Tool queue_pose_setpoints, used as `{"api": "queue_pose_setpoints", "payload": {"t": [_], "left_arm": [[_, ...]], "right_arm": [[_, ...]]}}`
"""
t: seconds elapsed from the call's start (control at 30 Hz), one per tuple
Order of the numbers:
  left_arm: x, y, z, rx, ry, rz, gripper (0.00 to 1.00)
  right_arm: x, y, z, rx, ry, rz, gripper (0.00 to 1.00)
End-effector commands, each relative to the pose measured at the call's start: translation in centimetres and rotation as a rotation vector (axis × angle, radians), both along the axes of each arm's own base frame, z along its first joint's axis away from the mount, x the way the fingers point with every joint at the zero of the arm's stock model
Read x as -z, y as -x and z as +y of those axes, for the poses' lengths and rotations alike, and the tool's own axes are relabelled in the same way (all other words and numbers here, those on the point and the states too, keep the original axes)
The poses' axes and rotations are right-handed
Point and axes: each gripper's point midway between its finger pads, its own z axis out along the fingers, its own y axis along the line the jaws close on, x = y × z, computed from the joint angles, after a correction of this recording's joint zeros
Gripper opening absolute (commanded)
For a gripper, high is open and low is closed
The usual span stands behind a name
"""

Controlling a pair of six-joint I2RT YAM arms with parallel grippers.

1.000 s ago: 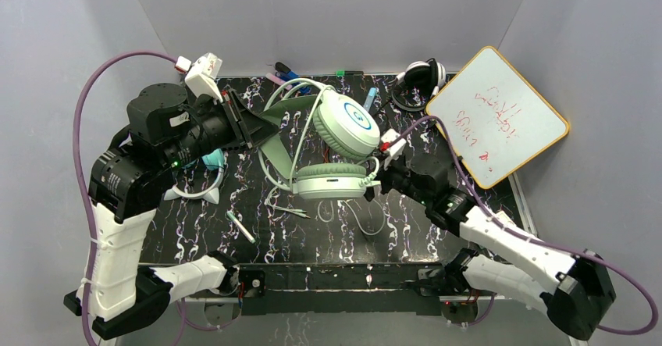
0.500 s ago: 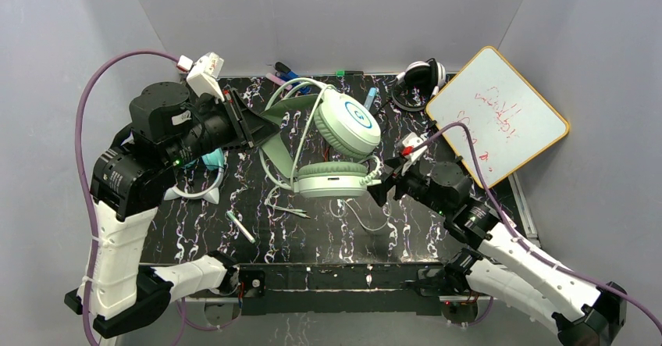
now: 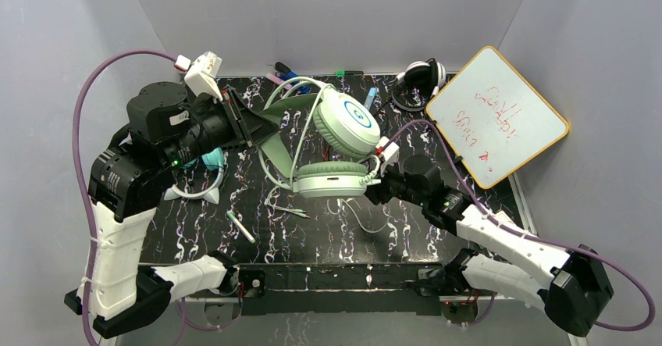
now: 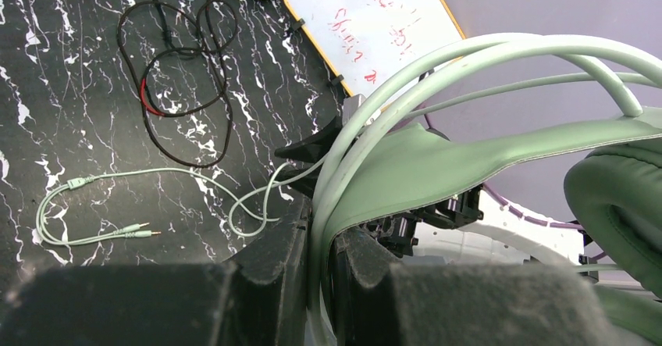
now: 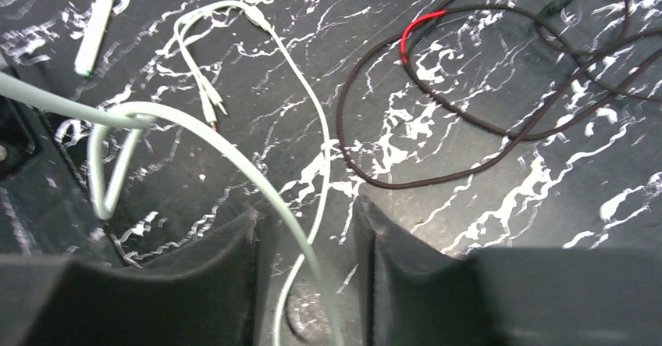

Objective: Wrap the headphones
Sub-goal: Wrap the headphones cable around the headphones.

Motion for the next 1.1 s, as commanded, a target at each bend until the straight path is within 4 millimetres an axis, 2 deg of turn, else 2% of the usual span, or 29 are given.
{"api": "queue_pose_setpoints", "payload": {"t": [0.0, 0.07, 0.1, 0.27, 0.4, 0.5, 0.67, 0.87, 0.97, 1.07], "left_arm": [[-3.0, 0.7, 0.1, 0.001, 0.081, -0.058, 0.0], [-2.7, 0.5, 0.2, -0.013, 0.07, -0.048, 0.0], [-2.4, 0.4, 0.4, -0.025, 0.061, -0.041, 0.0], [-0.1, -1.7, 2.1, -0.179, -0.012, 0.026, 0.0], [1.2, -4.6, 3.5, -0.34, -0.053, 0.042, 0.0], [1.8, -7.2, 4.8, -0.478, -0.089, 0.025, 0.0], [3.2, -11.0, 8.0, -0.76, -0.163, 0.006, 0.0], [3.2, -13.8, 9.2, -0.927, -0.121, -0.068, 0.0], [3.6, -15.1, 10.4, -1.004, -0.198, -0.098, 0.0], [5.3, -16.5, 11.4, -1.058, -0.351, -0.103, 0.0]], "right_arm": [[-3.5, -0.8, 1.7, -0.032, -0.1, -0.08, 0.31], [-3.9, -0.4, 2.0, -0.061, -0.114, -0.076, 0.07], [-4.1, -0.1, 2.2, -0.078, -0.12, -0.071, 0.01], [-3.8, 2.7, 2.6, -0.184, -0.157, 0.008, 0.01], [-3.3, 5.4, 2.8, -0.257, -0.192, 0.122, 0.01], [-3.7, 7.9, 3.2, -0.34, -0.214, 0.191, 0.01], [-4.8, 11.7, 3.5, -0.468, -0.21, 0.26, 0.01], [-6.3, 16.1, 4.4, -0.637, -0.149, 0.323, 0.01], [-7.7, 18.0, 5.0, -0.712, -0.124, 0.327, 0.01], [-9.6, 19.1, 5.4, -0.746, -0.129, 0.306, 0.01]]}}
